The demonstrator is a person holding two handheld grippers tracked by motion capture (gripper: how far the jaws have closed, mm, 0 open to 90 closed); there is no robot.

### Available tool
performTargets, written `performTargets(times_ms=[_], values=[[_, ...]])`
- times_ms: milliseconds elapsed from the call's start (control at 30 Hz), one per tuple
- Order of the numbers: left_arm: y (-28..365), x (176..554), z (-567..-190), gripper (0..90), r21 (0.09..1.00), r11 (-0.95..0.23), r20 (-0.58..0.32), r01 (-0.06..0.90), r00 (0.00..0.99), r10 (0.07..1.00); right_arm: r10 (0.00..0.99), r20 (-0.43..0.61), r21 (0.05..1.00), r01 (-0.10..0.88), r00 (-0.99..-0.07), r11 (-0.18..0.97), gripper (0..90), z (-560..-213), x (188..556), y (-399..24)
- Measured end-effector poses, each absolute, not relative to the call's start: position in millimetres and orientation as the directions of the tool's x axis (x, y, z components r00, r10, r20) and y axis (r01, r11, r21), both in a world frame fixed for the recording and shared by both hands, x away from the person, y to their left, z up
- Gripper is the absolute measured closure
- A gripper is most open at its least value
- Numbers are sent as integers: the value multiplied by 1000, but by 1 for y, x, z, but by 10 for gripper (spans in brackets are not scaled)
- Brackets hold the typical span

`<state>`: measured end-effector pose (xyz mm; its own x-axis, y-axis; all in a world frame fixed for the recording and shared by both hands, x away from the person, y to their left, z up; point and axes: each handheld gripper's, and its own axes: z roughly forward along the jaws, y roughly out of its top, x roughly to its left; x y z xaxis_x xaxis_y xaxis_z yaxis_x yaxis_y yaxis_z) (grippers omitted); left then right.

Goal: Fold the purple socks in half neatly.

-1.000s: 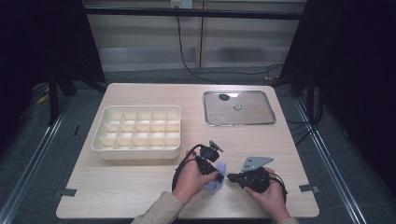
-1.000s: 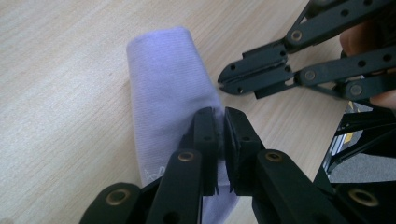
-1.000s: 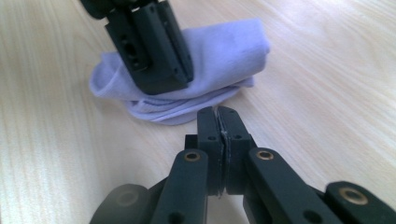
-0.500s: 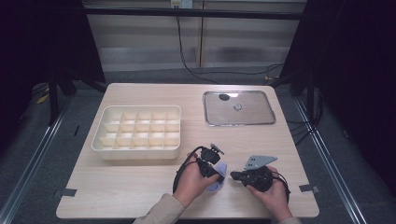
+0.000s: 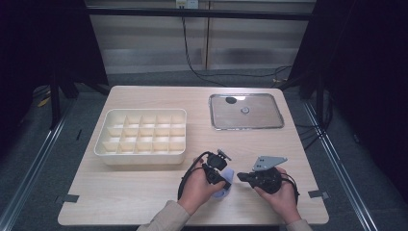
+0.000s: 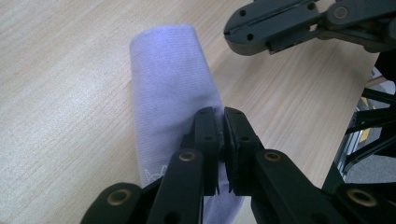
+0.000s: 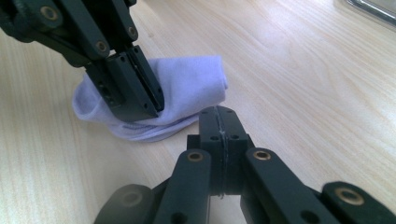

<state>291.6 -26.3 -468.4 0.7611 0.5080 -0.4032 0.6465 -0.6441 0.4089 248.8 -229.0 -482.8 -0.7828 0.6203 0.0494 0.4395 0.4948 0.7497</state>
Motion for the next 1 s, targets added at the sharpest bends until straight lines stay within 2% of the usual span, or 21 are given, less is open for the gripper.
performTargets(times_ms=[700, 1000], values=[[-23, 289, -470, 846, 425, -627, -416, 653, 756, 506, 601, 53, 771, 415, -798, 483, 900, -470, 264, -212], [-21, 289, -471, 846, 435, -622, -415, 651, 758, 503, 601, 71, 762, 432, -796, 482, 900, -477, 270, -202]])
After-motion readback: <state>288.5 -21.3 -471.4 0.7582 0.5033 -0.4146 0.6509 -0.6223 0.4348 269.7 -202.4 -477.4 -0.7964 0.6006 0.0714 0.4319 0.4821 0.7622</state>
